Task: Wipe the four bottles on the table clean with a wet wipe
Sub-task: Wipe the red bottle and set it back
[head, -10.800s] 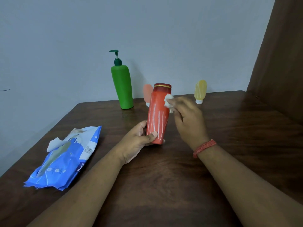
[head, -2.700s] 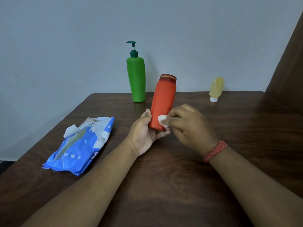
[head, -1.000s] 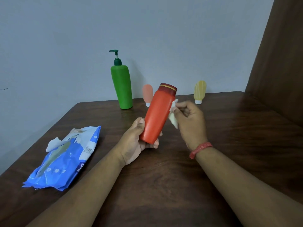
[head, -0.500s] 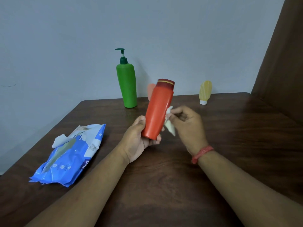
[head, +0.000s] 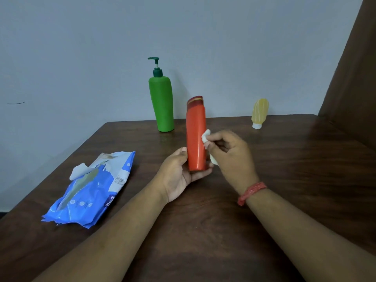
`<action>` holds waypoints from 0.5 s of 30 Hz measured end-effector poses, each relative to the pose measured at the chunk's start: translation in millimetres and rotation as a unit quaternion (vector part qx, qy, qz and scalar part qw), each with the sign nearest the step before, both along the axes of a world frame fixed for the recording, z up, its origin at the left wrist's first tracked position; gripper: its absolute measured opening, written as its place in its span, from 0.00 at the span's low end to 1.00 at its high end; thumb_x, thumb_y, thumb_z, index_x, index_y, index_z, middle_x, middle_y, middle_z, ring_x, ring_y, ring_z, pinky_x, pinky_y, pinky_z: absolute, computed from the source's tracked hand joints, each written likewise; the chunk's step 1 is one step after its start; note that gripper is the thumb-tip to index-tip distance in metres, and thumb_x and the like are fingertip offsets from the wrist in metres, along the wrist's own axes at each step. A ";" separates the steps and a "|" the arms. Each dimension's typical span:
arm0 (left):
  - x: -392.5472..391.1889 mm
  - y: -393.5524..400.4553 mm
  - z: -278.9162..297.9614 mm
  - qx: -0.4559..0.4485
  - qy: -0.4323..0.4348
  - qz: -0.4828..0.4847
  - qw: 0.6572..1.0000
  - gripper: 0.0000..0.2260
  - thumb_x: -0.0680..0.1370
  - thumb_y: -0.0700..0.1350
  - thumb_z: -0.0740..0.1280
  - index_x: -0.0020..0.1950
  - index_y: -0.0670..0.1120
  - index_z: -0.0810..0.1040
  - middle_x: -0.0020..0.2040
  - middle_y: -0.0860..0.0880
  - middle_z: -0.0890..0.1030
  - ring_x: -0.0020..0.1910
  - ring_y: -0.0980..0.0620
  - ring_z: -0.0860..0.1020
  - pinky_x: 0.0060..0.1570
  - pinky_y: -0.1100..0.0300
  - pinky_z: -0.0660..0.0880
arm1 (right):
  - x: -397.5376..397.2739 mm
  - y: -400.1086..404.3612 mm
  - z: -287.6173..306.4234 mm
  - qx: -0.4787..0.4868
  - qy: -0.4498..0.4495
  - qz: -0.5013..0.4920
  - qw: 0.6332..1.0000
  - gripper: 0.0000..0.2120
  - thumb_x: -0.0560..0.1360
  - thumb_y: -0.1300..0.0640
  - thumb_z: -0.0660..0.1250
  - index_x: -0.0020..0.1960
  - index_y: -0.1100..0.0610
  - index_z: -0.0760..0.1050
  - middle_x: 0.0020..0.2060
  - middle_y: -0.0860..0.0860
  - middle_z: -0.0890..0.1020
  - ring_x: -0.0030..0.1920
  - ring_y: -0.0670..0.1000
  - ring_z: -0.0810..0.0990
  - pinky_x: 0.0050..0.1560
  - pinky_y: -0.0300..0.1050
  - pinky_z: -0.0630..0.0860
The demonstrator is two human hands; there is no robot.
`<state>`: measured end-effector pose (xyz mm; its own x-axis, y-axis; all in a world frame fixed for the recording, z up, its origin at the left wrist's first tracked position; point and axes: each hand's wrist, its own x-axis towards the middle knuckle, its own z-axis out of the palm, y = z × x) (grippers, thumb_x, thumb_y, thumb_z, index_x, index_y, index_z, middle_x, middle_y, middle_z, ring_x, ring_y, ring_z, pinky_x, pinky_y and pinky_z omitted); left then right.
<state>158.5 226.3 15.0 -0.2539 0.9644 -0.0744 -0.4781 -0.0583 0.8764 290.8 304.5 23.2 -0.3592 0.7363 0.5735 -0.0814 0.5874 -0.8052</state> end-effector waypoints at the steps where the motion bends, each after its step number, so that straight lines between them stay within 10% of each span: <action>1: -0.8 1.3 -0.7 -0.003 -0.015 0.017 1.000 0.16 0.87 0.44 0.52 0.69 0.42 0.74 0.59 0.37 0.83 0.56 0.41 0.83 0.51 0.45 0.82 | -2.6 -2.6 -0.8 0.045 -0.022 -0.005 0.999 0.07 0.75 0.64 0.72 0.48 0.54 0.82 0.47 0.47 0.82 0.49 0.46 0.83 0.52 0.48 0.82; 9: 0.9 8.8 0.8 -0.055 -0.047 0.178 0.981 0.10 0.84 0.36 0.55 0.58 0.42 0.74 0.43 0.42 0.81 0.39 0.47 0.80 0.40 0.52 0.81 | -7.6 -15.3 -8.6 0.237 -0.173 0.031 0.955 0.06 0.73 0.63 0.73 0.49 0.56 0.84 0.46 0.46 0.79 0.47 0.45 0.80 0.49 0.44 0.79; 15: 1.5 10.3 -2.3 -0.063 -0.022 0.183 0.981 0.17 0.87 0.53 0.51 0.60 0.45 0.74 0.45 0.42 0.82 0.42 0.46 0.82 0.54 0.47 0.80 | -6.9 -19.4 -6.9 0.296 -0.211 0.027 0.931 0.04 0.76 0.61 0.71 0.49 0.56 0.84 0.45 0.47 0.77 0.46 0.44 0.79 0.48 0.41 0.79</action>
<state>160.0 236.7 12.7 -0.5754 0.7914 -0.2064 -0.4836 -0.1257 0.8662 283.9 285.1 16.3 -0.6717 0.3100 0.6729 0.1256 0.9428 -0.3089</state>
